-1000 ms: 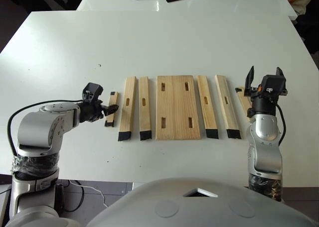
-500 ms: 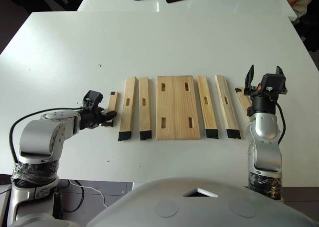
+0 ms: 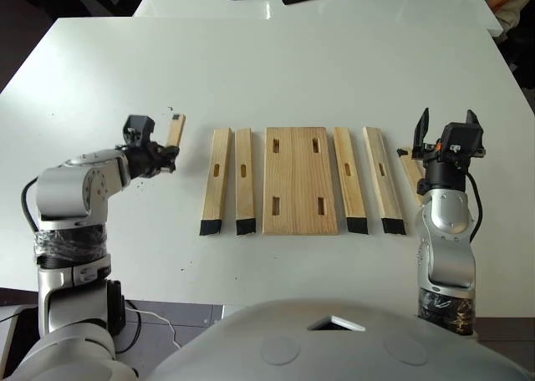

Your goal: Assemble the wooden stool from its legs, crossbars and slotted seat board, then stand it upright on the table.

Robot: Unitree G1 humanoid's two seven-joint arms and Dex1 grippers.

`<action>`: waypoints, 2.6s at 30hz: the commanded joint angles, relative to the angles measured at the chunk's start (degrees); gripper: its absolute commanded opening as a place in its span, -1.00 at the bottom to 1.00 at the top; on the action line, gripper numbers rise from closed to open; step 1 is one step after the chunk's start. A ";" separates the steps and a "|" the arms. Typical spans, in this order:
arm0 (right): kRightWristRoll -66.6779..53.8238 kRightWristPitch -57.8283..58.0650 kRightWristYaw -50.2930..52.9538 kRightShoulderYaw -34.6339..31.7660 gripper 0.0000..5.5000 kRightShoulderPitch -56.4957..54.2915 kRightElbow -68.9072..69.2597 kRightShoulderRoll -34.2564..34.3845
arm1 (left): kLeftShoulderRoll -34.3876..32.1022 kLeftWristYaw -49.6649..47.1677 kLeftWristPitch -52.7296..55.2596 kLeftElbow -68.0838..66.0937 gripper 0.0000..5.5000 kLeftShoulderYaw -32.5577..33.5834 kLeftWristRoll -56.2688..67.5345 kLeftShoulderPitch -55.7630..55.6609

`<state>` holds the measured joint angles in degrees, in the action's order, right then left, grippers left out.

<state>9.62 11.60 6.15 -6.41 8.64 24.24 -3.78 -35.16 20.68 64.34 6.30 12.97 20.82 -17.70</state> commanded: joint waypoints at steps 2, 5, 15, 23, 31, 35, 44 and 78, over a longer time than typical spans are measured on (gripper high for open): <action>-3.96 1.83 -4.24 -2.08 0.27 -3.38 1.60 -2.72 | 5.25 3.20 -15.20 8.35 -0.52 -2.02 2.52 -8.74; -17.13 5.79 -14.59 -4.87 0.27 -7.33 6.08 -6.76 | 9.62 10.25 -19.31 18.05 -0.52 -7.41 9.18 -7.62; -66.88 31.05 -52.14 -13.94 0.33 -12.85 12.12 -33.88 | 13.15 18.52 -12.61 26.30 -0.52 -5.37 41.51 -9.00; -83.24 36.28 -54.04 -14.41 0.58 -17.74 10.23 -40.11 | 7.36 23.98 -10.81 26.17 -0.52 -7.96 48.37 -7.98; -91.15 37.42 -50.05 -14.21 0.58 -19.63 10.14 -42.73 | 4.08 28.77 -16.00 25.96 -0.52 -14.39 38.13 -6.49; -89.86 36.95 -49.23 -12.15 0.58 -19.64 11.60 -43.20 | 3.64 30.25 -17.93 26.41 -0.52 -15.74 36.14 -5.61; -88.71 35.75 -50.46 -9.56 0.38 -17.79 15.10 -43.27 | 2.81 32.30 -19.88 27.14 -0.52 -17.49 34.01 -4.63; -48.97 16.83 -65.08 -3.28 -0.53 -12.39 3.24 -56.79 | 3.58 18.85 -29.67 11.35 -0.05 -21.25 6.63 -4.64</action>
<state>-49.86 35.27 -55.50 -12.63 -4.79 32.50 -57.26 -31.75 42.32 36.24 20.82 -10.09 30.56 -22.74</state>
